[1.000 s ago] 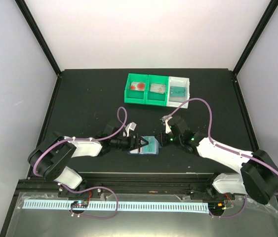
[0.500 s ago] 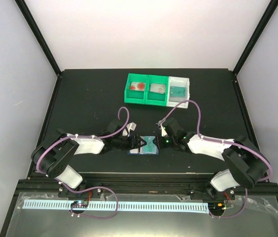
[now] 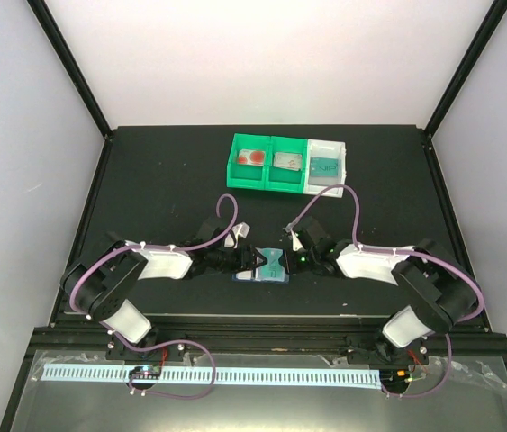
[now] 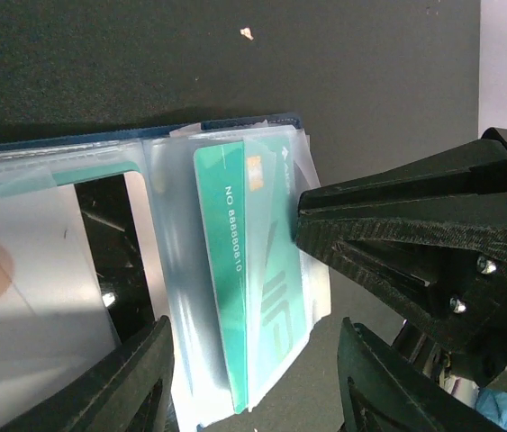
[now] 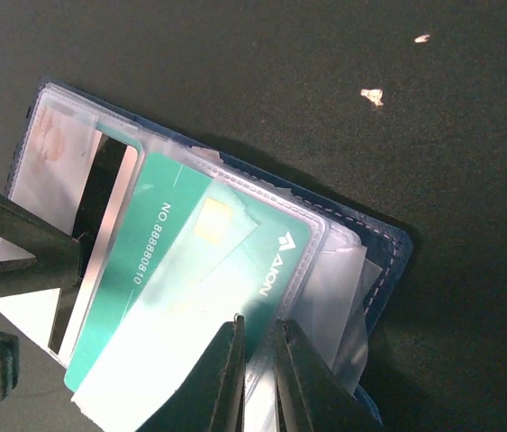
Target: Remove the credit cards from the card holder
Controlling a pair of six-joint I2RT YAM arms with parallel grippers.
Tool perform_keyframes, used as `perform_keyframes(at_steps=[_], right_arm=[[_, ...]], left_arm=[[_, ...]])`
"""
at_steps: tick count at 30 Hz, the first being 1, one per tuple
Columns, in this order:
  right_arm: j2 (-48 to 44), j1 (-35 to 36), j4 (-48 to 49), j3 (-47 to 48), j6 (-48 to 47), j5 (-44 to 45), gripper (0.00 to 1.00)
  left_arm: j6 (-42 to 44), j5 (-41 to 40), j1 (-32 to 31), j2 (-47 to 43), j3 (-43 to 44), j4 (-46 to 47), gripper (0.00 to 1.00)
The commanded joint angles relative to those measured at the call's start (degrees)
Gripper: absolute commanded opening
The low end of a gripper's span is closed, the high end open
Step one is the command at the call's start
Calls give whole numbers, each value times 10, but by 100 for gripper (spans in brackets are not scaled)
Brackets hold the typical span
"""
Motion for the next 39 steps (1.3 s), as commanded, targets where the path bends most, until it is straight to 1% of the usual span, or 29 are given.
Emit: perform_keyframes(at_steps=[1,7,12,17,20,25,29,33,39], right_arm=[[21,1,-10,-8,-2,15,11],[29,1,0,-19,0,16,10],[28,2,2,-20,1,15,9],[27,1,6,-23,1,14,9],[26,2,8,-25,1,14,9],[24,1,9,-25,1,13,9],[24,2,10,-24,1,13,9],[23,1,12,-26,2,13,9],[24,1,4,-25,6,25,9]], left_arm=[[7,-9,2,6,11,-5,51],[-1,-7,0,9,9,7,46],[-18,5,-4,20,8,36,41],[-26,10,-5,30,11,52,32],[-27,13,-6,30,13,59,24],[-22,14,-5,34,18,59,14],[-22,19,-5,38,17,71,9],[-22,25,-5,40,14,81,2],[-11,15,-3,24,10,63,2]])
